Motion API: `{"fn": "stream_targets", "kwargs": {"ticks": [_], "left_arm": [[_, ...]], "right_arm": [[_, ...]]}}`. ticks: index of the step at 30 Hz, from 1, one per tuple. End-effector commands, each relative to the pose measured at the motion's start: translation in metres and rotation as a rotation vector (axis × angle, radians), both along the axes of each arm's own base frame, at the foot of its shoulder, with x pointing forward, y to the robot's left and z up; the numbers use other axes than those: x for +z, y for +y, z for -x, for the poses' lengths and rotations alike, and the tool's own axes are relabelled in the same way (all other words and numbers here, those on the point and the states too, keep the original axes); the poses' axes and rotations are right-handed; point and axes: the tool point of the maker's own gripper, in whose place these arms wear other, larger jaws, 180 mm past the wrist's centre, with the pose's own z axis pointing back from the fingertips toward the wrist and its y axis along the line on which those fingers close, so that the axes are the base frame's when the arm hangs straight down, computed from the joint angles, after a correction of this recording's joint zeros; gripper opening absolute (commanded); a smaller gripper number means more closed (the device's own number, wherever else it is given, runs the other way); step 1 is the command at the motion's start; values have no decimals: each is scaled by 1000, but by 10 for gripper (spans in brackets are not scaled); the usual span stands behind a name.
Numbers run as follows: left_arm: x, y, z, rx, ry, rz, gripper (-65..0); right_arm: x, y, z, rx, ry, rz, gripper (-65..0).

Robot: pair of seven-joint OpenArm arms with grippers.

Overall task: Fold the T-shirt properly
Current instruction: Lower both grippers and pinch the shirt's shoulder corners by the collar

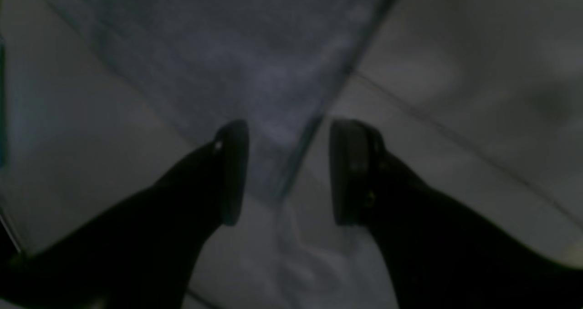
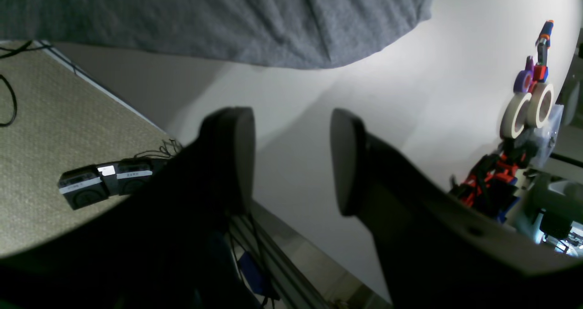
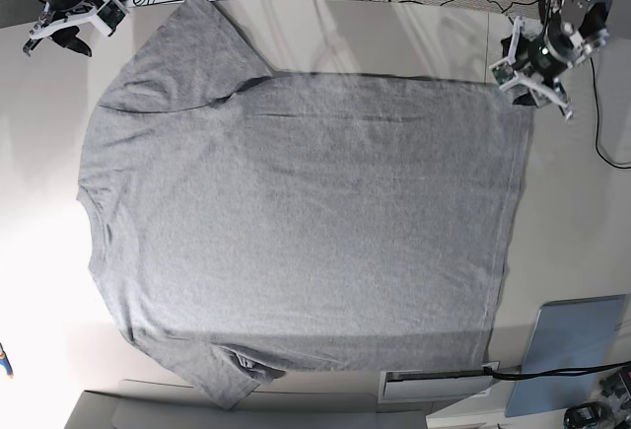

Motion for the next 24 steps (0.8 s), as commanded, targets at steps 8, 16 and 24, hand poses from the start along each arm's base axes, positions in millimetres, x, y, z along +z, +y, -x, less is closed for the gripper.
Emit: {"fn": "stream_targets", "kwargs": {"ticks": [8,16,24], "left_arm": [[-9,27,-27,40,-4,-49,-351],[-25,35,-17,-7,47,-53,-402],[-40,34,10,-68,169,-60,-650]], "right_arm": [[7,-6,-4,28,-18,70,-379],[3,-2,-6,100,26,84,-379],[-1,11,-13,203,66,57,-379]]}}
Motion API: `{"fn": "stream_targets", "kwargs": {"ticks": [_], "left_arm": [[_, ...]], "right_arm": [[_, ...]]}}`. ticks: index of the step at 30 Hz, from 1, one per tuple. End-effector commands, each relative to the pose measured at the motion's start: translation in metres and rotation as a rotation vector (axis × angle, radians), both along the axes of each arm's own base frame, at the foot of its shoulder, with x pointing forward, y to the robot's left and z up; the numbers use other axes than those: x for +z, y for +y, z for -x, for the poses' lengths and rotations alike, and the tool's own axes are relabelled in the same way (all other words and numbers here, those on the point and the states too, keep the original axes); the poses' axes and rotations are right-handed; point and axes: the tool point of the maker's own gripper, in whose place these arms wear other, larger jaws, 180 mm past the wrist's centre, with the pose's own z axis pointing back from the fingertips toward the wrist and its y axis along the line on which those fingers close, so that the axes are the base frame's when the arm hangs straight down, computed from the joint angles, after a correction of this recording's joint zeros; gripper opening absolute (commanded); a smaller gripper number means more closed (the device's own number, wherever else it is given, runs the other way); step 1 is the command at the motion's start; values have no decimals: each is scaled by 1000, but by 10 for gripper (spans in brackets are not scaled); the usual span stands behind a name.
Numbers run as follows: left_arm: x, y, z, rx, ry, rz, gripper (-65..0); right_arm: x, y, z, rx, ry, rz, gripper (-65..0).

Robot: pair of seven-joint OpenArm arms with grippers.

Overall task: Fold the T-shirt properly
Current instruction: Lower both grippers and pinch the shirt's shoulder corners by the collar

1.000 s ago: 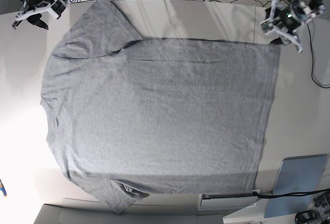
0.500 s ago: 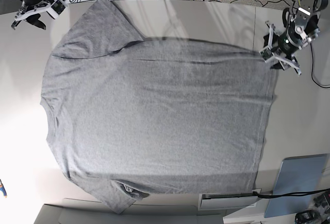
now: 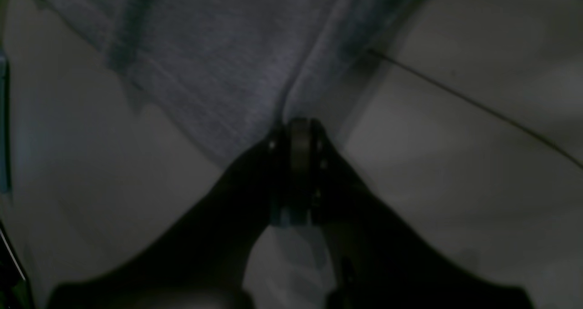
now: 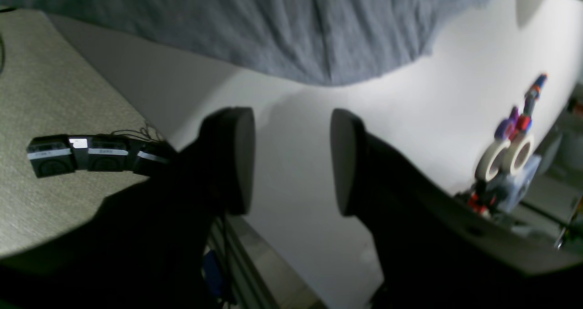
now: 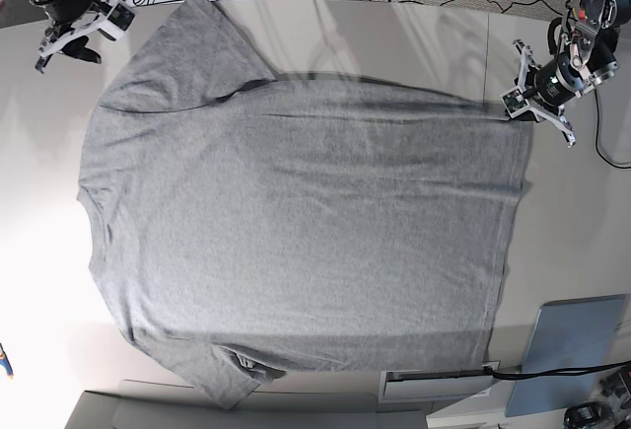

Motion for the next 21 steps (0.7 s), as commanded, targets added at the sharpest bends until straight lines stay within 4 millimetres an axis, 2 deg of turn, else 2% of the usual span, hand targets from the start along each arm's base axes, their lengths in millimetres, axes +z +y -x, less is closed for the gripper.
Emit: {"fn": "stream_targets", "kwargs": {"ticks": [1,7,11,17,21], "left_arm": [[-19,20,29,-23,132,-113,-650],[-21,15,33,-21,143,-97,-650],[-25,5,35,-13,143,-68,-650],[-28,-4,36,-6,143,-46,-650],[-28,-6,32,10,122,-41,-650]], "right_arm": [[4,3,-4,28,-11,1,-379],[5,3,-12,131,-6,78,-379],[0,5,-22,153,-10,80,-380],[-44,-6,-23,148,77,84,-380],[-63,-7,-32,161,100,96,-380]]}}
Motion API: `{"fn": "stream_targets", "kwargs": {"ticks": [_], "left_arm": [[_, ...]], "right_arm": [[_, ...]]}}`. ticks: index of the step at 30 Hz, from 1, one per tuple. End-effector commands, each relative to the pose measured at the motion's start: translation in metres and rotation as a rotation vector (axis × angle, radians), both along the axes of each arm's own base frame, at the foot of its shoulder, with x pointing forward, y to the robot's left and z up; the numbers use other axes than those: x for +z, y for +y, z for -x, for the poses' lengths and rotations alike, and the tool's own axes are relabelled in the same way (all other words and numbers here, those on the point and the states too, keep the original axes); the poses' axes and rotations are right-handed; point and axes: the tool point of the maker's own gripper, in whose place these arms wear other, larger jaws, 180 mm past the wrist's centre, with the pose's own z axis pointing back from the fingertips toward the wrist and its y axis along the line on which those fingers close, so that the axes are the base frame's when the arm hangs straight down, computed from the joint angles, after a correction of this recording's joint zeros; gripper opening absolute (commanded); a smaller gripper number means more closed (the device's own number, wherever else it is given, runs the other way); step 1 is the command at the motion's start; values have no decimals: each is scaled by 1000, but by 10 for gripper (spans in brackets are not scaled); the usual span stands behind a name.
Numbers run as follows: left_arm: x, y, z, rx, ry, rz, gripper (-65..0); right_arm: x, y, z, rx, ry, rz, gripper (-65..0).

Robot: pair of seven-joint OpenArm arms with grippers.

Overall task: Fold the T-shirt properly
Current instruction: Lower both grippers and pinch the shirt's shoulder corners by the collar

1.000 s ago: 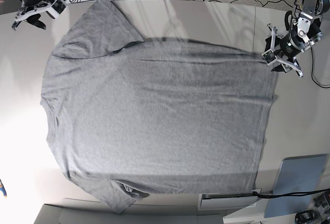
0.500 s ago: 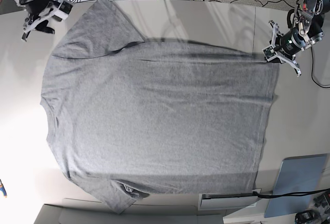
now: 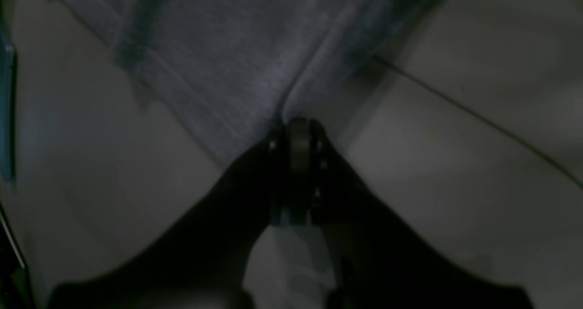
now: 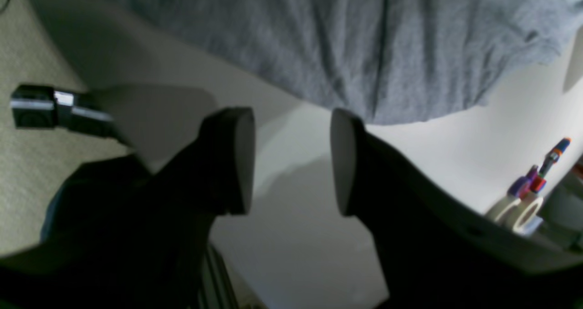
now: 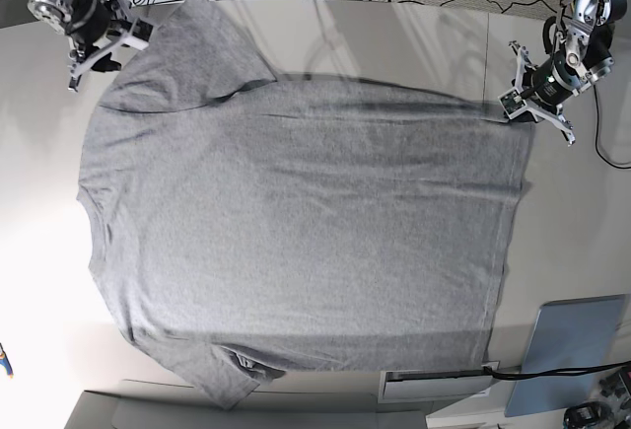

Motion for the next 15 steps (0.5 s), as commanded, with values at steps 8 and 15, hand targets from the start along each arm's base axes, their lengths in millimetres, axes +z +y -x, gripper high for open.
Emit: {"fn": "stream_targets", "kwargs": {"ticks": [8,15], "left_arm": [[-24,4,33,-24,144,-61,-650],[-25,5,34,-21,148,-67,-650]], "right_arm": [[-23,17,-15,64,26,-19,-380],[-43,32,-19,104,66,-29,-380]]}}
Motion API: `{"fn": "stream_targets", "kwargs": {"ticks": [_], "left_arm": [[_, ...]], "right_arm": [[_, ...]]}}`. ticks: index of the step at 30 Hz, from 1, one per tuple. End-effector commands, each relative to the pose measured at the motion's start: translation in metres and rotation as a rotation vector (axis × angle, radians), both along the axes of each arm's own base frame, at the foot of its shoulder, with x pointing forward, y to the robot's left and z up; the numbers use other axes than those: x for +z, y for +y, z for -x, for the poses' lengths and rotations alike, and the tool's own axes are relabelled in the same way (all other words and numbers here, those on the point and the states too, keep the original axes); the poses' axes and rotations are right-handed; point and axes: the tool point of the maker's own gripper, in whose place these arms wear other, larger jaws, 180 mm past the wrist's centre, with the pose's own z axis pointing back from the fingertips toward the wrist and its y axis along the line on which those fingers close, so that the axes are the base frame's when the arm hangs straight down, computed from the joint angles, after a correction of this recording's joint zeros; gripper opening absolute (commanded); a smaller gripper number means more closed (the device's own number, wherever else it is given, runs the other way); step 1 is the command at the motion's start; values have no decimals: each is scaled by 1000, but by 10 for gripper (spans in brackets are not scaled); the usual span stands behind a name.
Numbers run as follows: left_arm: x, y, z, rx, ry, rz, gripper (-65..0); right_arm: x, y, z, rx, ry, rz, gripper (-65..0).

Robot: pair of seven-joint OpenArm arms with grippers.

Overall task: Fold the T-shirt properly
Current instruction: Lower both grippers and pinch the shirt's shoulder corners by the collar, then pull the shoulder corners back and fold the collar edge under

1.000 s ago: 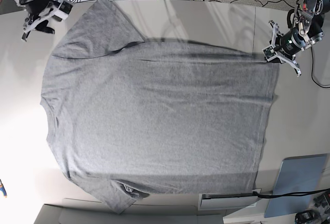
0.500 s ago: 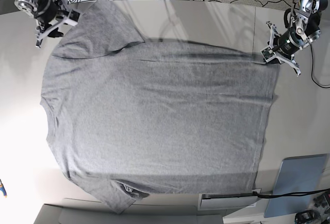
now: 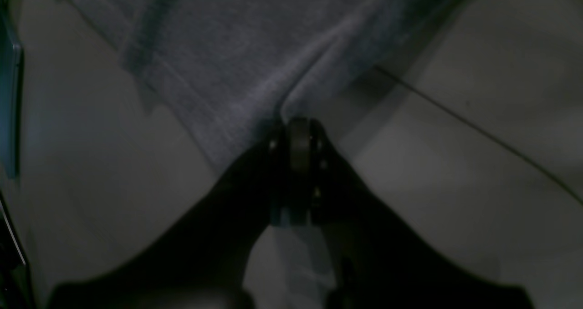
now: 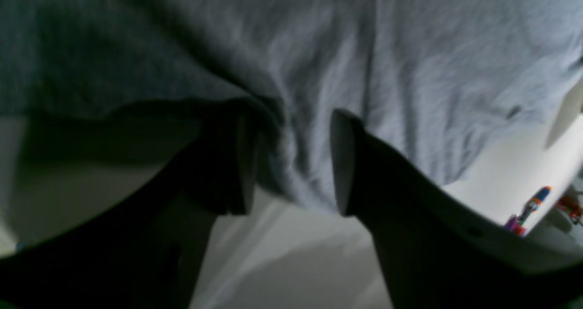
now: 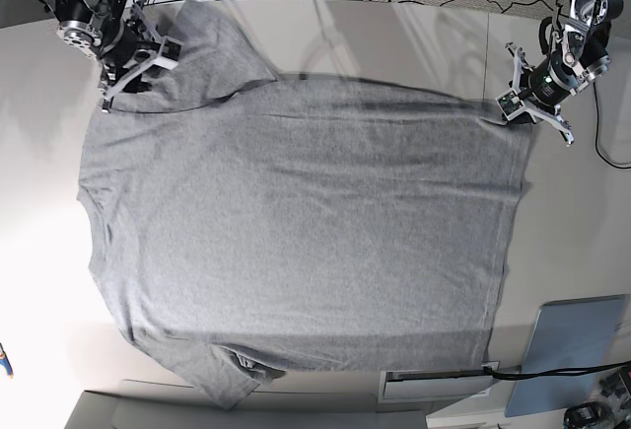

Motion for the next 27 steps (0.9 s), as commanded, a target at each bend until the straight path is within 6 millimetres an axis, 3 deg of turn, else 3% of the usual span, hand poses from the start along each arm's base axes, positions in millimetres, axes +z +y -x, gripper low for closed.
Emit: {"fn": "stream_targets", "kwargs": {"ticks": [1,7,13,14,22,27], "left_arm": [[-25,6,36,-31,159,-67,-650],[-25,6,36,-30,160,-68,-650],[-25,5,36,-32,158,-63,-650],[-24,5,36,-31,158,-63,-650],[-20,11,59,-67,197,-80,-650],[-11,8,87,-101,235,-89,-650]], "right_arm": [[-10,-5,11,9,62,17,-380],[-21,-19,6,-15,82,65,-381],[-22,-23,6,3,86,93,-636],[-21,-25,6,7,81,109,-650],[-7,-42,8,-42,45,215,-650],[3,-45,31,-16,61,258,-650]]}}
